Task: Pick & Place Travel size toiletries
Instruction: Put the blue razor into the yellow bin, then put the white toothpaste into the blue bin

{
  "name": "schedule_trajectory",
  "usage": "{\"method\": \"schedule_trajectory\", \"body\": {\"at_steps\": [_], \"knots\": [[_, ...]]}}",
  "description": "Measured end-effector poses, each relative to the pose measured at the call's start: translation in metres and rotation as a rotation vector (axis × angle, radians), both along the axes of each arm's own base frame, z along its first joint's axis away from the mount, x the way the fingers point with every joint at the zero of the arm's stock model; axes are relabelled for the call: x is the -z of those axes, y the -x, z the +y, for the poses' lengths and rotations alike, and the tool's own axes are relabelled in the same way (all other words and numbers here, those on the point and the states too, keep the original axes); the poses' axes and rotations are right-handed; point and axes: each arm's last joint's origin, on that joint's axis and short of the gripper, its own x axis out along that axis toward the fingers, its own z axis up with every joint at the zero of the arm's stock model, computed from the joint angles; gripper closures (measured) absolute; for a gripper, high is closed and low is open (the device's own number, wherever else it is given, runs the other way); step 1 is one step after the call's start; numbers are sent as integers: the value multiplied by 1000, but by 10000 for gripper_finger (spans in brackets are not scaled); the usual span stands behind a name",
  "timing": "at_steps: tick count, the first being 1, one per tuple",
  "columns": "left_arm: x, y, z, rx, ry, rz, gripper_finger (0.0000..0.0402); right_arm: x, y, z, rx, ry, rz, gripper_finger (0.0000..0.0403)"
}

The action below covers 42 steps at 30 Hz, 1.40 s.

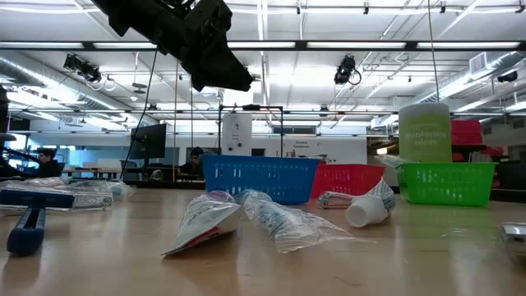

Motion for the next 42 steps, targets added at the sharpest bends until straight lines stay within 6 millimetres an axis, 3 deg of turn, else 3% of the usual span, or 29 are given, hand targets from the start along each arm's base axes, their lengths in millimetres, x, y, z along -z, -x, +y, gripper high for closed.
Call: {"method": "schedule_trajectory", "body": {"at_steps": [7,13,18,27,31,36,42], "knots": [[0,0,0,15,-32,1,270,29,9,-6,46,103,-9,339],[0,0,0,29,-58,6,270,44,7,-7,49,75,-83,304],[0,0,0,29,-58,6,270,42,1,-11,72,64,-81,290],[-1,-1,0,24,-49,-3,270,16,-39,-30,113,-74,-139,300],[-1,-1,0,23,-47,-4,270,14,-53,-44,107,-15,-257,302],[-1,-1,0,10,-21,-8,270,16,-65,-61,32,203,-455,295],[-1,-1,0,-3,4,-12,270,20,-86,-75,-99,371,-748,261]]}}
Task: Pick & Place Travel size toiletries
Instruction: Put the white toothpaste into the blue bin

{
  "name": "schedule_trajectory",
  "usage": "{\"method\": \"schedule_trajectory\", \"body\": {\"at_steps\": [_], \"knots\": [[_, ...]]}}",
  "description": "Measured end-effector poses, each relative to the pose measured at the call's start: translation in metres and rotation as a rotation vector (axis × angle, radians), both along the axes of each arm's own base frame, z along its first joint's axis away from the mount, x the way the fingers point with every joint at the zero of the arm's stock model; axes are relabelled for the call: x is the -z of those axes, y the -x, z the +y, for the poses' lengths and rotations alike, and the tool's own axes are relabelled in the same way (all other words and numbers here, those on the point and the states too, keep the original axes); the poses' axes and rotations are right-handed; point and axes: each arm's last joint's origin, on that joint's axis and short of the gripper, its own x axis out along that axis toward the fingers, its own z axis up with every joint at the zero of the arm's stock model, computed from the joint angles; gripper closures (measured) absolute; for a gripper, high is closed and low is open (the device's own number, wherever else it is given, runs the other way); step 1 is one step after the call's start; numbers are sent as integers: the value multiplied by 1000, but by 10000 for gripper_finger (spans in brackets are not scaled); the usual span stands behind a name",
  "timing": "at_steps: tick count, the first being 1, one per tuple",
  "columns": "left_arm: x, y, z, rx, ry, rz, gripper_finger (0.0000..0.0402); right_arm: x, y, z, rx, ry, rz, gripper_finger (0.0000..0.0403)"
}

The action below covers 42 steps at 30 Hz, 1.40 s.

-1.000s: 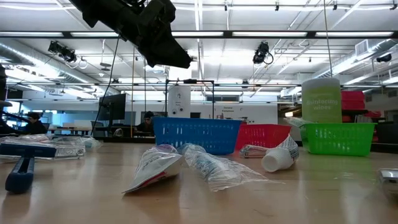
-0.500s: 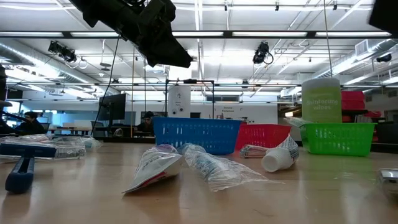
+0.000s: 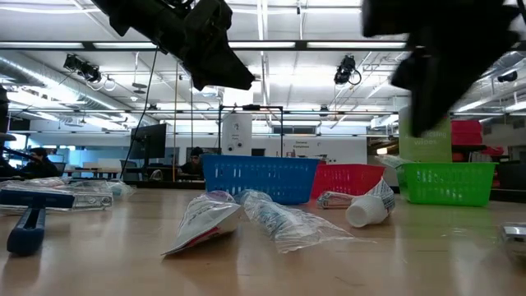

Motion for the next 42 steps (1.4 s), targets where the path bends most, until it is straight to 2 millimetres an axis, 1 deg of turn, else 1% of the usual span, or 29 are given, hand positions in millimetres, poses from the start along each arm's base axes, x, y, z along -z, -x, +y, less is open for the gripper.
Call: {"method": "schedule_trajectory", "body": {"at_steps": [5,7,9,11,15,19,23,29,32,37,42], "knots": [[0,0,0,-14,28,-5,270,8,-25,-7,-76,31,-351,222],[0,0,0,-15,44,-7,270,13,-32,-11,-96,10,-497,208],[0,0,-1,-17,58,-11,270,20,-34,-16,-114,0,-590,198],[0,0,-3,-16,72,-14,270,26,-33,-22,-105,-8,-633,191],[4,2,-12,11,71,41,270,37,-30,-35,-69,16,-628,185],[15,9,-23,69,31,175,270,39,-31,-44,-35,41,-624,191],[24,18,-32,106,5,310,270,38,-32,-48,-45,51,-630,204],[38,35,-36,145,-40,536,270,39,-33,-51,-107,114,-629,223],[42,43,-34,100,-31,617,270,38,-34,-53,-158,163,-640,228],[44,48,-34,34,19,664,270,35,-37,-57,-193,209,-669,221],[43,46,-35,21,42,635,270,35,-39,-63,-205,242,-666,203]]}}
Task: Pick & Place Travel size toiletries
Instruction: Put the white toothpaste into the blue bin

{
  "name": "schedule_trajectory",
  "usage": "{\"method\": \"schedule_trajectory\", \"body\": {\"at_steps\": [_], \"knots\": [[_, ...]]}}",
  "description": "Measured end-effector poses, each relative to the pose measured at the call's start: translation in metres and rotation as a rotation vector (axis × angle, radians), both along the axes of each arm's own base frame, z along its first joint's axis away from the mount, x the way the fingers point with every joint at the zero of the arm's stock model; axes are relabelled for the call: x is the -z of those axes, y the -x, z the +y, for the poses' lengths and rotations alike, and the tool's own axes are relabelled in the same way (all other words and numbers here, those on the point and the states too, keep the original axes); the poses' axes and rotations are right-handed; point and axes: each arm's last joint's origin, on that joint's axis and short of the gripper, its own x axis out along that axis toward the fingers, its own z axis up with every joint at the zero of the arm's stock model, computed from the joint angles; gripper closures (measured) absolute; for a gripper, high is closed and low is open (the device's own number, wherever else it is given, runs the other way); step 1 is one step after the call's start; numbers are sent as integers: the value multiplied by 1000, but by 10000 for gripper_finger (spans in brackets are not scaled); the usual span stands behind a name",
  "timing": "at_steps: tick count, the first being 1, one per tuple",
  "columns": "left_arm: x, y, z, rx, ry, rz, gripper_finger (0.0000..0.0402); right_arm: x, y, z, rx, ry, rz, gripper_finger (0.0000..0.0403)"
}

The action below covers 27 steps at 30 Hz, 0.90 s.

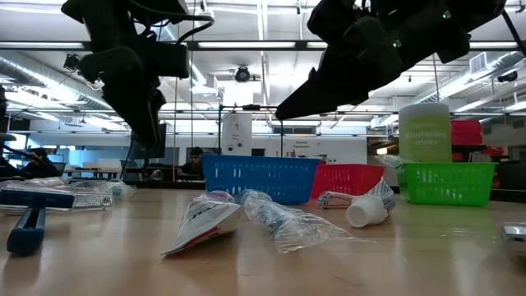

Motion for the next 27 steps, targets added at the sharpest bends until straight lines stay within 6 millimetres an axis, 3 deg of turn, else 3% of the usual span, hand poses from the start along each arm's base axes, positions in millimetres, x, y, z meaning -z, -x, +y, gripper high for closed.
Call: {"method": "schedule_trajectory", "body": {"at_steps": [12,19,27], "knots": [[-5,-8,-21,25,140,-115,270,-3,-7,-23,-52,150,-22,182],[-10,-12,-33,111,75,-204,270,-3,-2,-17,-188,210,20,197],[-18,-20,-37,90,96,-326,270,-26,19,-1,-310,188,51,199]]}}
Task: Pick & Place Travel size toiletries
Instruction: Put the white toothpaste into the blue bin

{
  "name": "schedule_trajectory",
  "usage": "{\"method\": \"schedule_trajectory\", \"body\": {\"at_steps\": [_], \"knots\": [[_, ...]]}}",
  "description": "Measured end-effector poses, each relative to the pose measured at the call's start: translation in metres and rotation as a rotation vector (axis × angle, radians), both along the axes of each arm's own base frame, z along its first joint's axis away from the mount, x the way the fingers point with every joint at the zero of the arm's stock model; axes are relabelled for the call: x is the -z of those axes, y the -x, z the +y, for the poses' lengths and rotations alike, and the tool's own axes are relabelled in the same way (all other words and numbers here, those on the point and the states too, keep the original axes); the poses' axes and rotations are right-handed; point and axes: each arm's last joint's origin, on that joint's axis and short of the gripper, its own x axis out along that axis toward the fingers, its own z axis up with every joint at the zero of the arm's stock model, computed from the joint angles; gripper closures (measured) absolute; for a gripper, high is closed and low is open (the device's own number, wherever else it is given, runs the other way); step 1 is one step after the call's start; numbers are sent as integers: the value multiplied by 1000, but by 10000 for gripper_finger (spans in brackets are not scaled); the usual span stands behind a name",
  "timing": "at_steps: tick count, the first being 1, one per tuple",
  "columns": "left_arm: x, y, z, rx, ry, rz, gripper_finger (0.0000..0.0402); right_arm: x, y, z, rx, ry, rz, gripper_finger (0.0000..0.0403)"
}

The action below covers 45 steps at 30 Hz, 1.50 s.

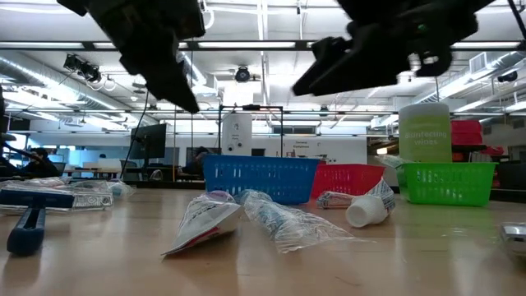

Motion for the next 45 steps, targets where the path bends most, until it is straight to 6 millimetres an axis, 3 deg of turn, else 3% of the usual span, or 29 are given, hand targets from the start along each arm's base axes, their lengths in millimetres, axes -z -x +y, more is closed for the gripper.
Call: {"method": "schedule_trajectory", "body": {"at_steps": [6,11,19,32,40,45], "knots": [[-8,-3,-19,77,28,-106,270,11,13,18,-96,-190,202,195],[-11,-7,-44,150,-4,-227,270,24,18,32,-92,-171,252,203],[31,-30,-77,283,-16,-219,270,27,19,38,-4,-235,272,210],[66,-51,-98,421,-23,-89,250,26,18,38,43,-297,276,192],[69,-55,-105,600,-307,-108,199,26,18,38,43,-298,274,208],[71,-55,-105,694,-391,-110,187,27,18,38,42,-298,274,221]]}}
